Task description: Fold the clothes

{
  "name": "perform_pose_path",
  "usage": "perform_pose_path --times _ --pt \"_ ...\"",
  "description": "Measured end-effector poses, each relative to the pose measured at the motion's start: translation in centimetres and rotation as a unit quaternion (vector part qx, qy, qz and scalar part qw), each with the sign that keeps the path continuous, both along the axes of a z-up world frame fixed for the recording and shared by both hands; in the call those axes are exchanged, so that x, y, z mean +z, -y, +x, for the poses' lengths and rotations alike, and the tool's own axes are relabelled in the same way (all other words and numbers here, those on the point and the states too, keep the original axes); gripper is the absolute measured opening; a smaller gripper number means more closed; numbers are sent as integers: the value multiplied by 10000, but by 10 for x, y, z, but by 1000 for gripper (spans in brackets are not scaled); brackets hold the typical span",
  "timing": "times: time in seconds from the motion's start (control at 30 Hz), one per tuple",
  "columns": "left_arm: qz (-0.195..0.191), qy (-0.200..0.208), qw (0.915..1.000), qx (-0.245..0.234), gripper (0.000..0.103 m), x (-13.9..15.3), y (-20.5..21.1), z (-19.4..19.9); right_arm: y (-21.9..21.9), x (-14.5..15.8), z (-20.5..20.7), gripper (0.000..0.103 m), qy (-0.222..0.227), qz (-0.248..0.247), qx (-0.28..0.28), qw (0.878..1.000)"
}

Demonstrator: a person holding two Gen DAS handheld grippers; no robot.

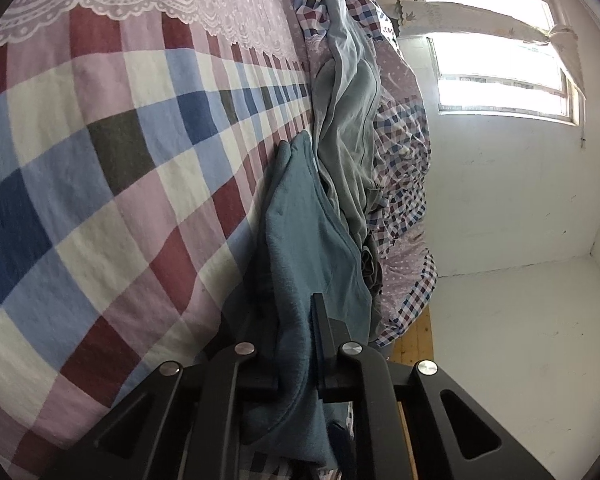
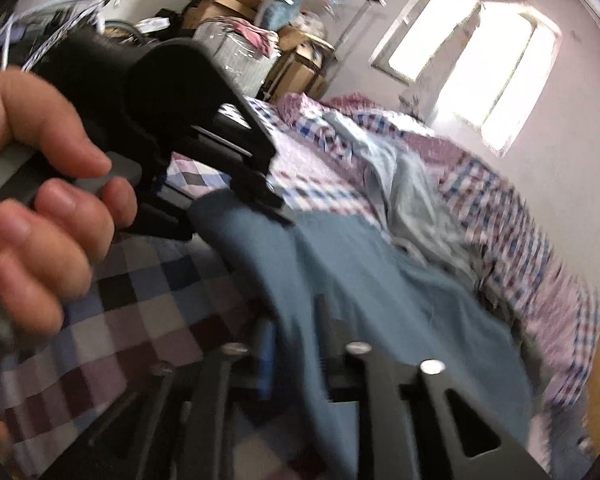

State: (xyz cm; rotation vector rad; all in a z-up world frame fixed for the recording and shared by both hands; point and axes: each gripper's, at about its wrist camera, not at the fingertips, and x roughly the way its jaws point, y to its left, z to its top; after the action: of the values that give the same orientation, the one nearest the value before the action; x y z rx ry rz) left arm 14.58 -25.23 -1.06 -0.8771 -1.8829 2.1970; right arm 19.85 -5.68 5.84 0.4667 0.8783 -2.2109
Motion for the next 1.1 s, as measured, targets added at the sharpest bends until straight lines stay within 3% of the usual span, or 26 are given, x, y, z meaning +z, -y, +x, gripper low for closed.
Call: perform_pose_path --times 0.2,0.3,0.37,0.4,0.5,0.57,0.77,0.83,1.0,1.1 --pt "8 51 10000 -15 11 -2 3 2 -68 24 -10 40 1006 -503 -690 9913" --pt "-23 46 10000 -35 11 -2 3 2 -130 34 -24 47 1632 -944 -1385 9722" --pt "-31 37 10000 -46 11 -1 4 3 -176 38 -35 50 1976 -1270 -1925 9528" --pt "-10 41 10000 -42 11 -1 4 3 -199 39 -41 51 2136 -1482 -2185 9406" --pt "60 59 10000 -15 11 -2 4 3 -283 39 -52 51 2685 -2388 -3175 8775" --pt "72 72 9999 -6 11 -1 4 3 -340 34 -53 52 3015 -3114 -3763 8188" --pt "49 105 9999 0 11 0 3 2 -440 11 -44 54 3368 -4486 -4656 6844" --pt "48 116 9999 5 11 -1 3 2 -451 -2 -47 54 3572 -4725 -4646 6582" --pt "51 124 9999 23 11 -1 2 2 -466 -34 -57 52 3966 -5131 -4557 6097" --pt "45 139 9999 22 11 -1 2 2 -470 -31 -67 52 3846 -5121 -4575 6169"
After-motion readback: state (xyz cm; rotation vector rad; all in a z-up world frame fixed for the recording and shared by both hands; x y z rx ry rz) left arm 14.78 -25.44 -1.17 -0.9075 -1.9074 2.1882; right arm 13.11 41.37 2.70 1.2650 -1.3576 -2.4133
